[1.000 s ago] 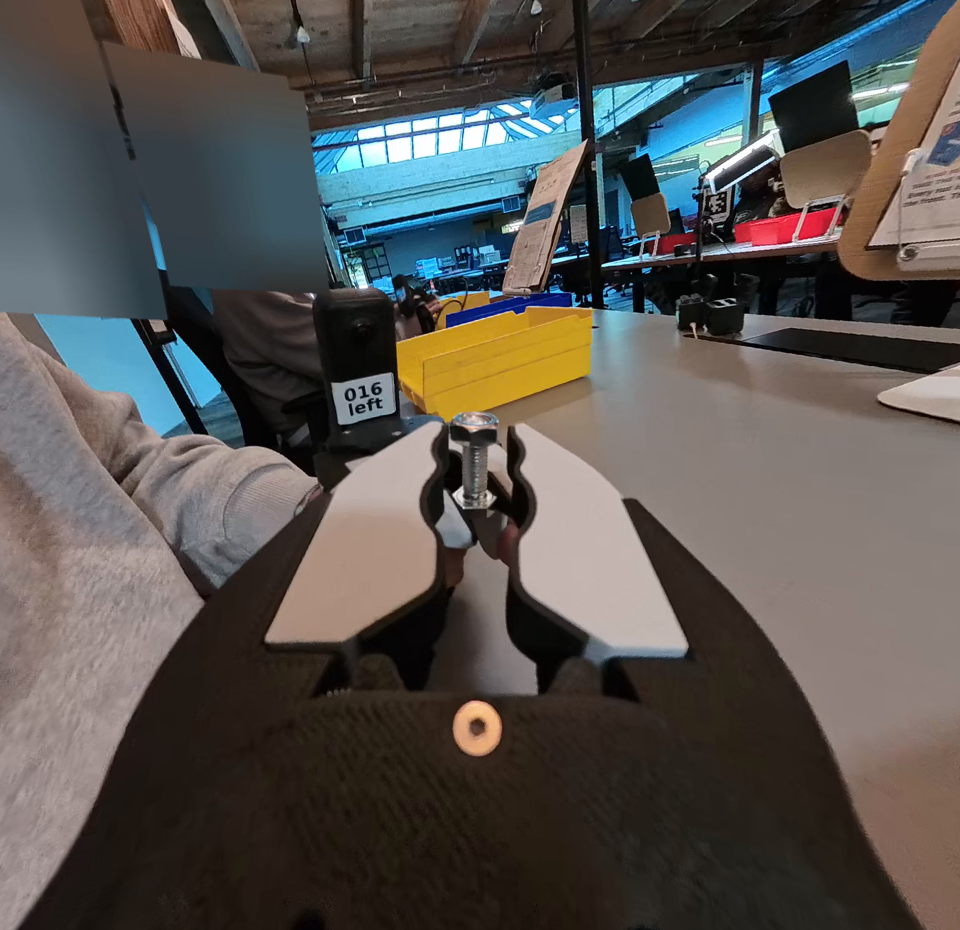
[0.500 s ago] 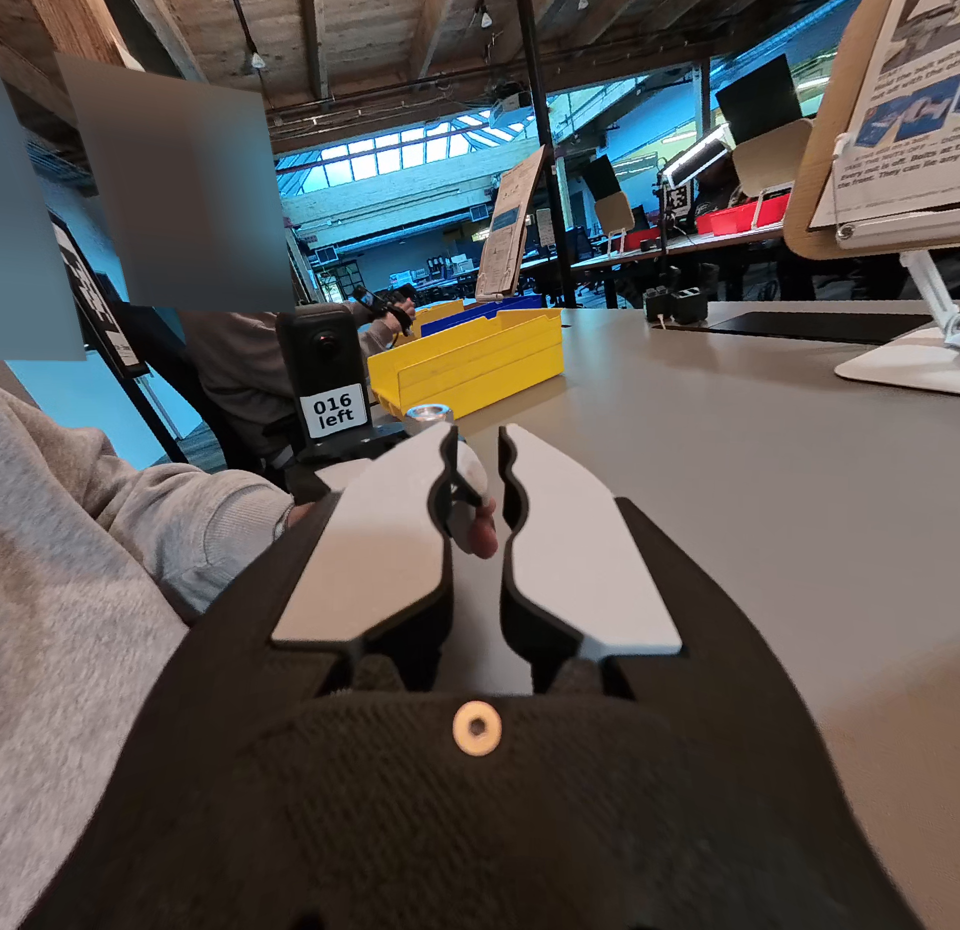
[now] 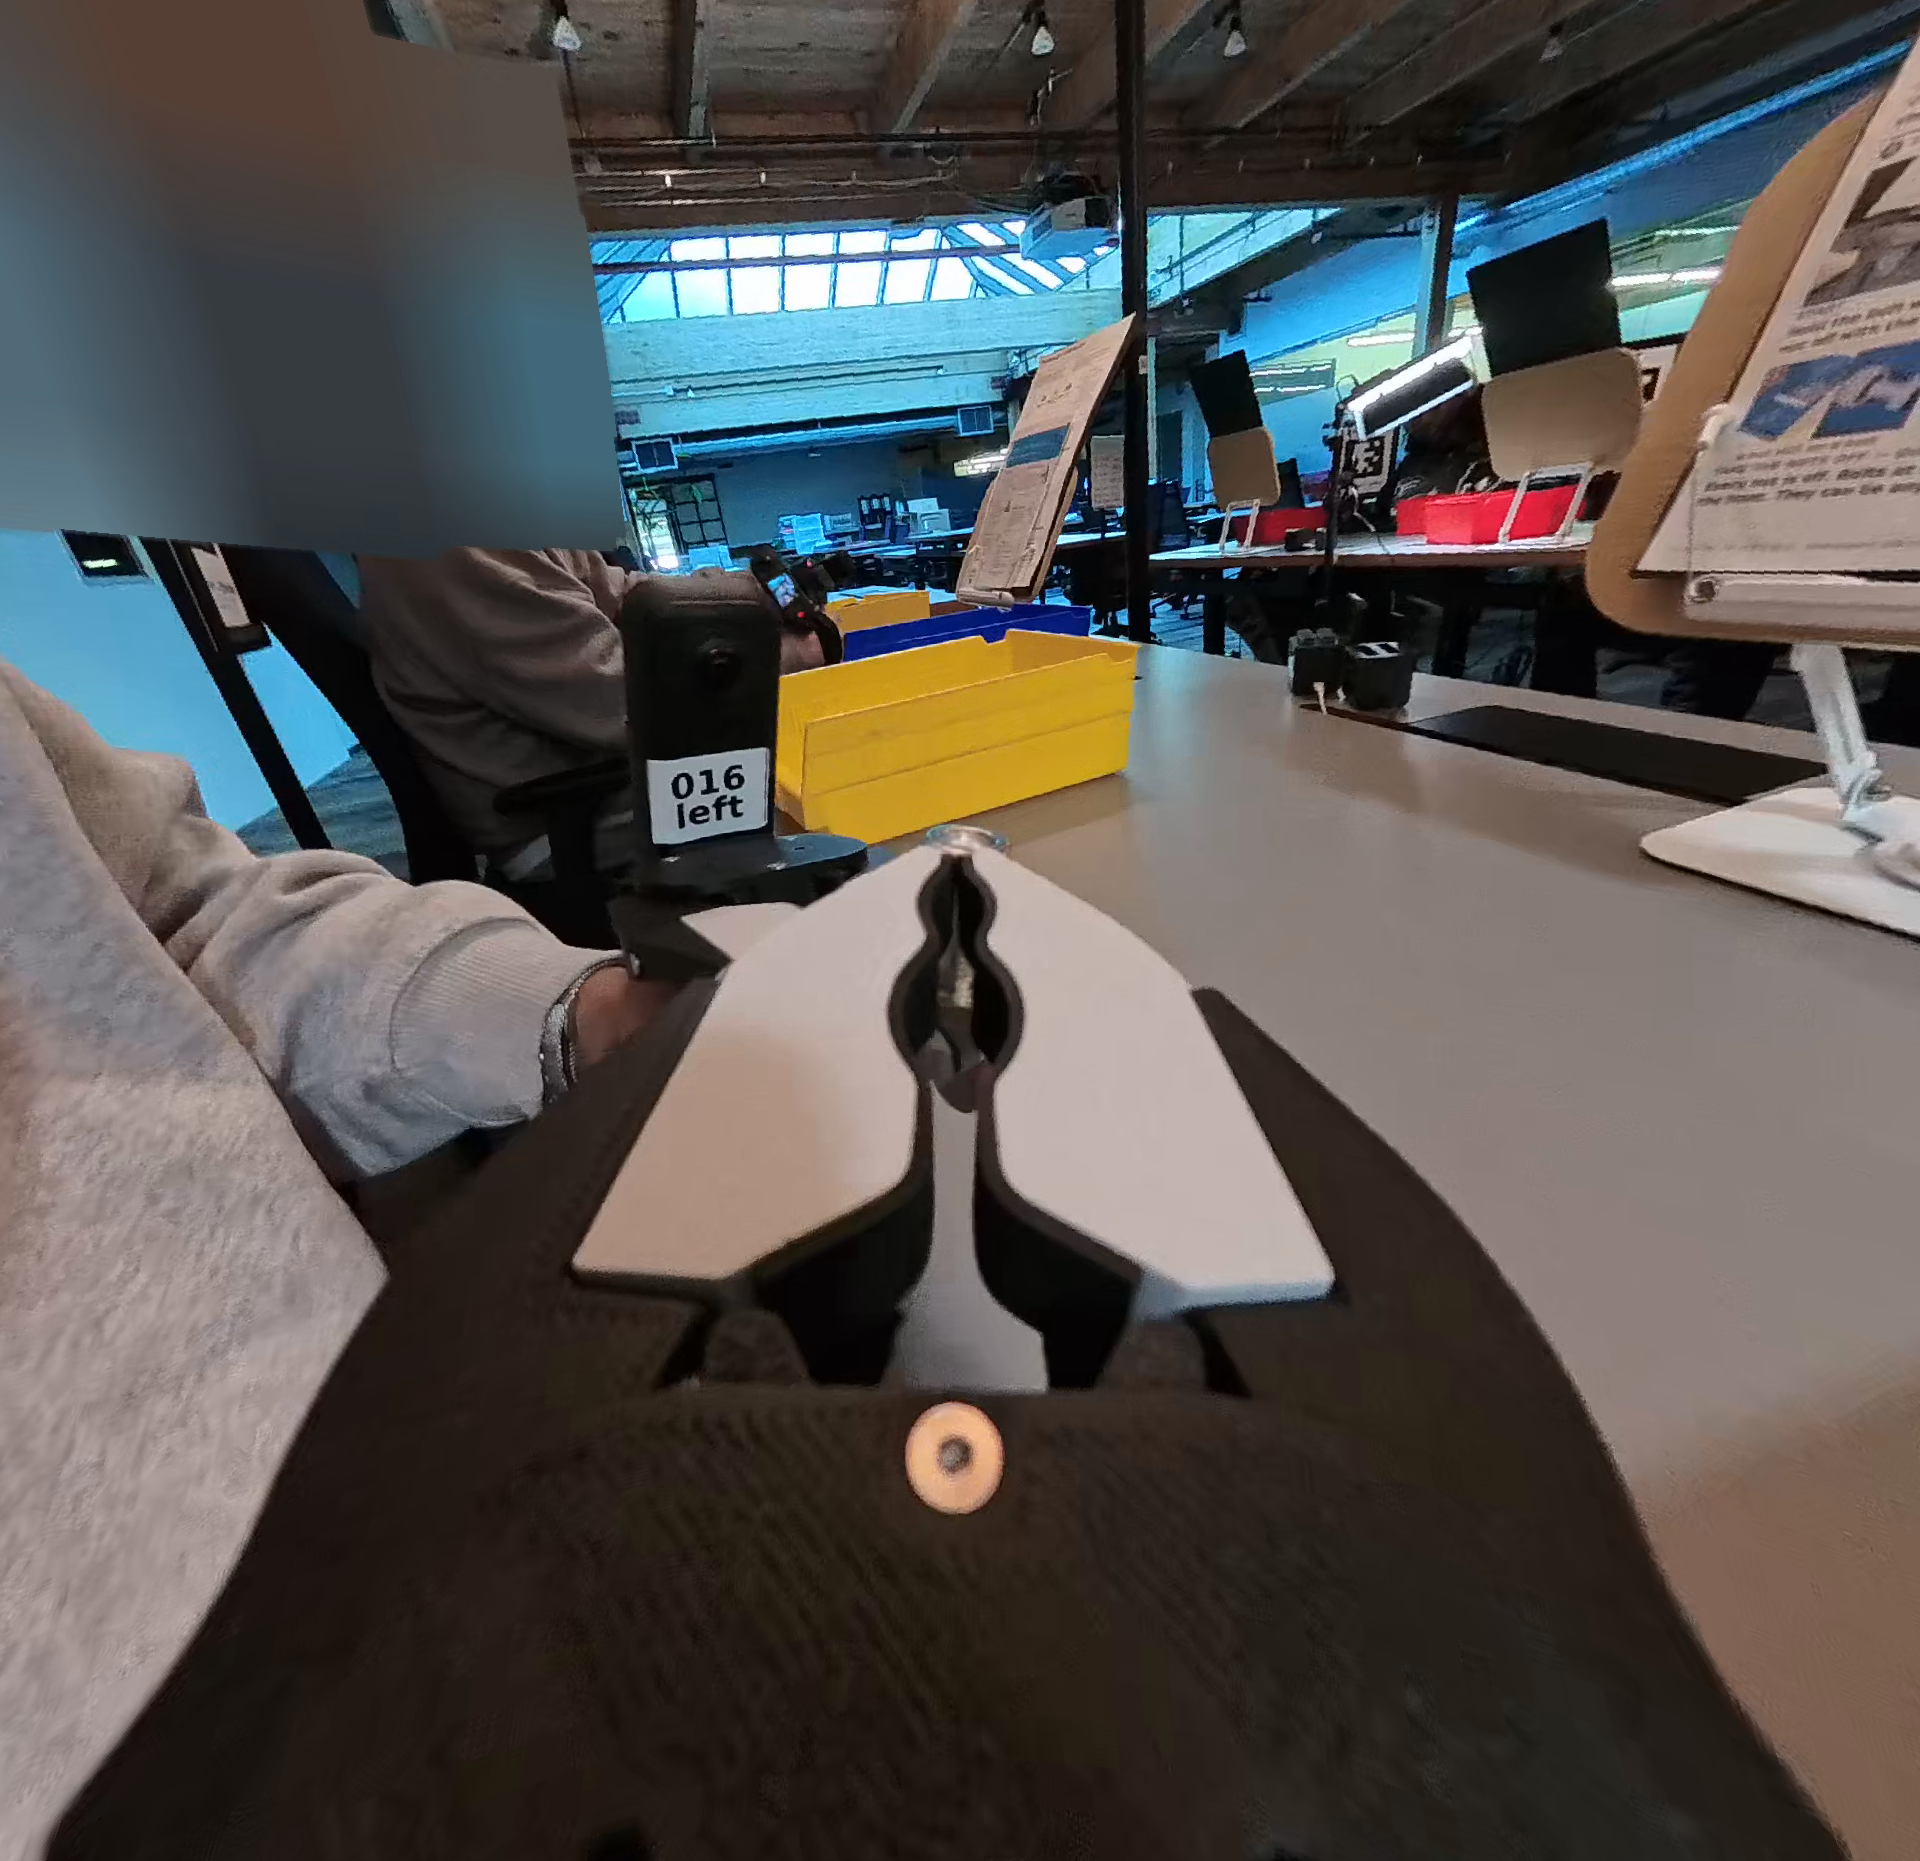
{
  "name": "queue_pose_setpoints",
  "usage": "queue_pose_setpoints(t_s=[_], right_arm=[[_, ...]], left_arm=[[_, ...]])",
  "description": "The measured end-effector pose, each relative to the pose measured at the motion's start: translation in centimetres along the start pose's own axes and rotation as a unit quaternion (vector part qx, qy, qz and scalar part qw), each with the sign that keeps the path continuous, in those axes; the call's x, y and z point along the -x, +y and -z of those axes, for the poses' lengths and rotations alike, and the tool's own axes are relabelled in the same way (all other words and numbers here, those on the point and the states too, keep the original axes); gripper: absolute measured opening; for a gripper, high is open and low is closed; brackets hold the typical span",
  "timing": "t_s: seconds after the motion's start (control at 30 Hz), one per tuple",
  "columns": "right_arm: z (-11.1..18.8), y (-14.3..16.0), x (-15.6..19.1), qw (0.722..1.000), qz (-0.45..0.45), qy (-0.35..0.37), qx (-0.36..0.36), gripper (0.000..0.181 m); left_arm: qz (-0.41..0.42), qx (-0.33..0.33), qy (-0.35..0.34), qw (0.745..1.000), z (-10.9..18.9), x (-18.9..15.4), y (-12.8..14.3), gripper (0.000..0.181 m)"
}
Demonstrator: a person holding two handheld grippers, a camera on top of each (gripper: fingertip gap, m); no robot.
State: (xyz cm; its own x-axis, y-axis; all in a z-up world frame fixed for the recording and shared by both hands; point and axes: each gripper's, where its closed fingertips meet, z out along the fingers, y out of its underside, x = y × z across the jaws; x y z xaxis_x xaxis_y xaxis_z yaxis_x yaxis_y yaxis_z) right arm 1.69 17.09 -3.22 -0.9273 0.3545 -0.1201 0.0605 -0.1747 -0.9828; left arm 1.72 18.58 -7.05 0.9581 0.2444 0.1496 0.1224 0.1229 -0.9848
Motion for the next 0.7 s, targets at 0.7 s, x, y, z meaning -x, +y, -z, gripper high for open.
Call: queue_pose_setpoints(t_s=[0.7], right_arm=[[-1.1, 1.2, 0.5, 0.998, 0.047, 0.012, 0.027, 0.029]], left_arm=[[-0.018, 0.018, -0.003, 1.000, -0.3, -0.2, 0.6, 0.019]])
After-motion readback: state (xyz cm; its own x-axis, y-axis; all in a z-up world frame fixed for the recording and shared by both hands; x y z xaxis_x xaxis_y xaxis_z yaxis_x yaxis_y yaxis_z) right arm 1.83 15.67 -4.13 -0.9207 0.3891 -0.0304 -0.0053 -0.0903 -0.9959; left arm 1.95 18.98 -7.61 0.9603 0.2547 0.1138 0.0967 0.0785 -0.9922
